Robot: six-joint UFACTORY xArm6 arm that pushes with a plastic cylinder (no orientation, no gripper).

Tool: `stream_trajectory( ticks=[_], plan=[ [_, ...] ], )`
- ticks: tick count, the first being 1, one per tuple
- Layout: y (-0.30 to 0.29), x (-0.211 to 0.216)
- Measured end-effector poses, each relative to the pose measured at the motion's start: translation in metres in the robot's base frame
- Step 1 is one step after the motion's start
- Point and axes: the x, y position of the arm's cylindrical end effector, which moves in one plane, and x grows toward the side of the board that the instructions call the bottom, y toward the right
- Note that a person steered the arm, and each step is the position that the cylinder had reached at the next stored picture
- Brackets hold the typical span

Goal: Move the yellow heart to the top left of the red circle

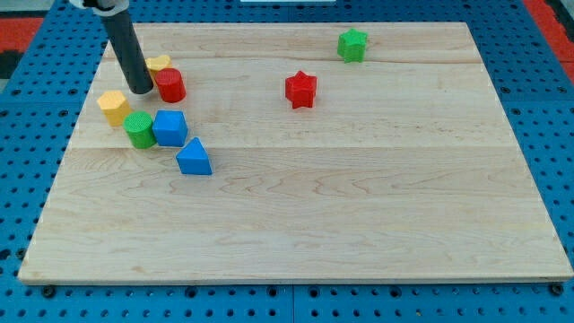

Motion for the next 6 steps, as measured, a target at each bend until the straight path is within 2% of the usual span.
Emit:
stream_trajectory(
  ticks=[1, 2, 3, 4, 5, 6],
  plan=[
    [0.050, 0.000],
    [0.075, 0.000],
    [0.009, -0.005],
    [0.000, -0.007],
    [0.030, -0.032],
    [0.030, -0.054]
  ],
)
